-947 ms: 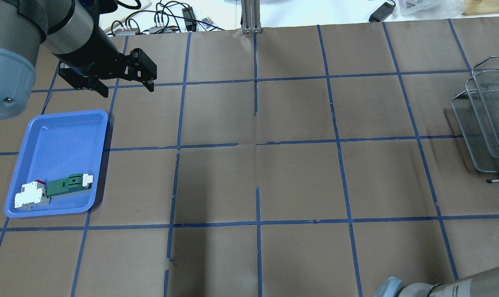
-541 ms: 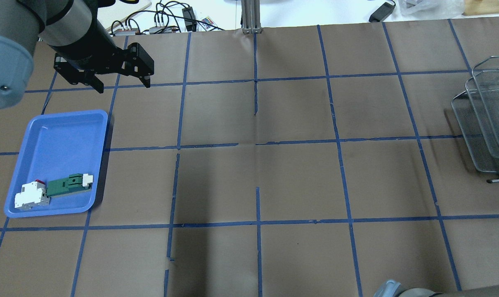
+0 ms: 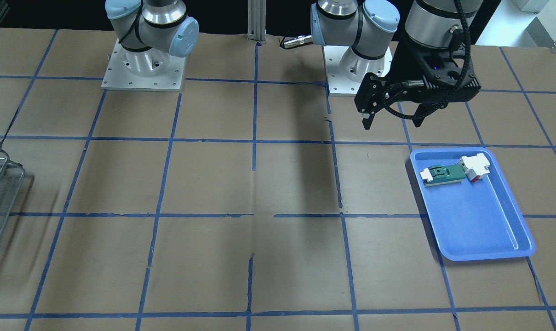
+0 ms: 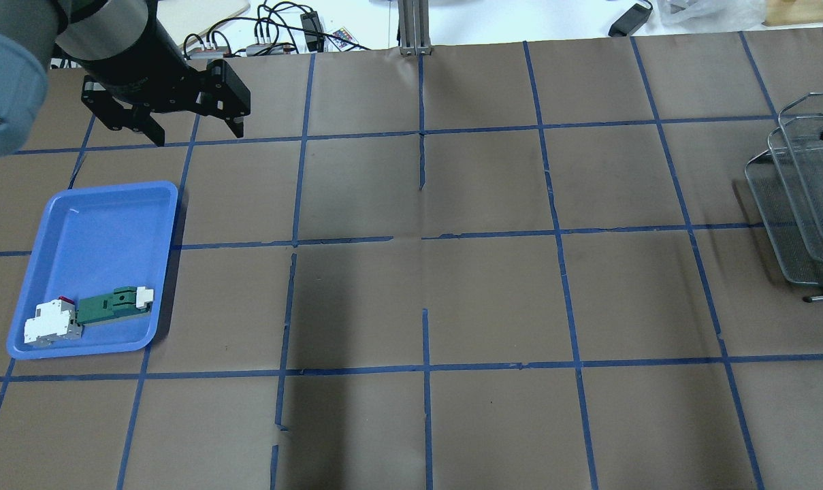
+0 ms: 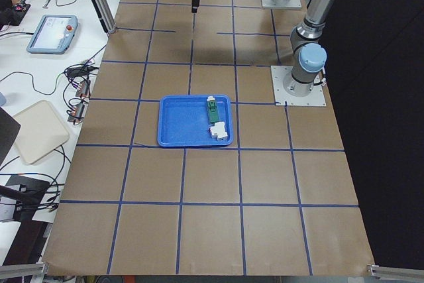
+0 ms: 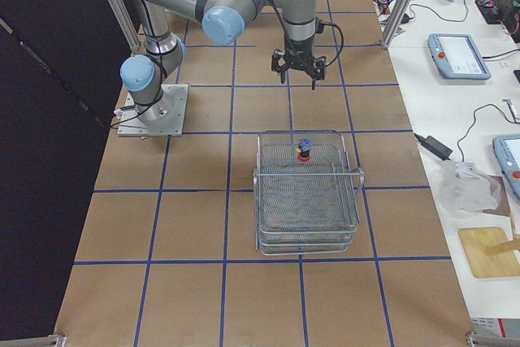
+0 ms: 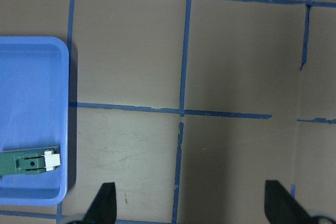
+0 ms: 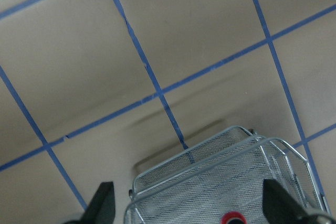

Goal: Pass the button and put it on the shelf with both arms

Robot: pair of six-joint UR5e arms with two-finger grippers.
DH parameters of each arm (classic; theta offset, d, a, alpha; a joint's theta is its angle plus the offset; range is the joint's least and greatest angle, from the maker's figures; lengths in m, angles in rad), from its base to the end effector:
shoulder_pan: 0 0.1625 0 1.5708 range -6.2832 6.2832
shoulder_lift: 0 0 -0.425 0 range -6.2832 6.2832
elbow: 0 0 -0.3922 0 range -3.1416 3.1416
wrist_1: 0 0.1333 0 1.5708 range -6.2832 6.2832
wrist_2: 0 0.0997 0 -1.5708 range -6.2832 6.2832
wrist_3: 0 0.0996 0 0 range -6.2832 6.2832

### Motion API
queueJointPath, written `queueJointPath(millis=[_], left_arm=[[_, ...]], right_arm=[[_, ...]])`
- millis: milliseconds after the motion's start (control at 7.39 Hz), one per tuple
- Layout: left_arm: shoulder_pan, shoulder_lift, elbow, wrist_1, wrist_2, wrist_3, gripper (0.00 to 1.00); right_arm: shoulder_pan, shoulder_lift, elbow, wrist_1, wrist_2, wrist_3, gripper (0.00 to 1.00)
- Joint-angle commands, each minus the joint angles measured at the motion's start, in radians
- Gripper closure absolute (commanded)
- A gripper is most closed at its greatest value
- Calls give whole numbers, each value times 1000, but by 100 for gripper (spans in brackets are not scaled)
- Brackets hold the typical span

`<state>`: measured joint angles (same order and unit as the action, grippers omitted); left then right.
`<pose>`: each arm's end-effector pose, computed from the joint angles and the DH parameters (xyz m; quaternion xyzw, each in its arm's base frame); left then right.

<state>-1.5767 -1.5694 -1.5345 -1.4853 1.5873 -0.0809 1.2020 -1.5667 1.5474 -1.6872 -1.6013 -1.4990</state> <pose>-0.1346 -0.5017 0.5157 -0.0379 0.9973 -0.0619 0.0056 -0.0609 -0.5190 0.5099 0.5333 -0.8430 0.0281 0.0635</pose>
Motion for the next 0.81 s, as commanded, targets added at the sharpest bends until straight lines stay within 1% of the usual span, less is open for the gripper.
queueJointPath(millis=[0, 135, 271, 406, 677], left_arm=[[-2, 5, -4, -3, -3, 0, 0], [1, 5, -6, -4, -3, 15, 0], [0, 2, -4, -4, -6, 29, 0], [-3, -1, -3, -9, -4, 68, 0], [0, 6, -9, -10, -7, 67, 0]], right_arm=[[242, -56, -1, 33, 0, 240, 0], [322, -58, -13, 34, -2, 346, 0], [353, -56, -22, 34, 6, 450, 0], [353, -53, -32, 34, 10, 523, 0], [353, -38, -53, 34, 15, 748, 0]])
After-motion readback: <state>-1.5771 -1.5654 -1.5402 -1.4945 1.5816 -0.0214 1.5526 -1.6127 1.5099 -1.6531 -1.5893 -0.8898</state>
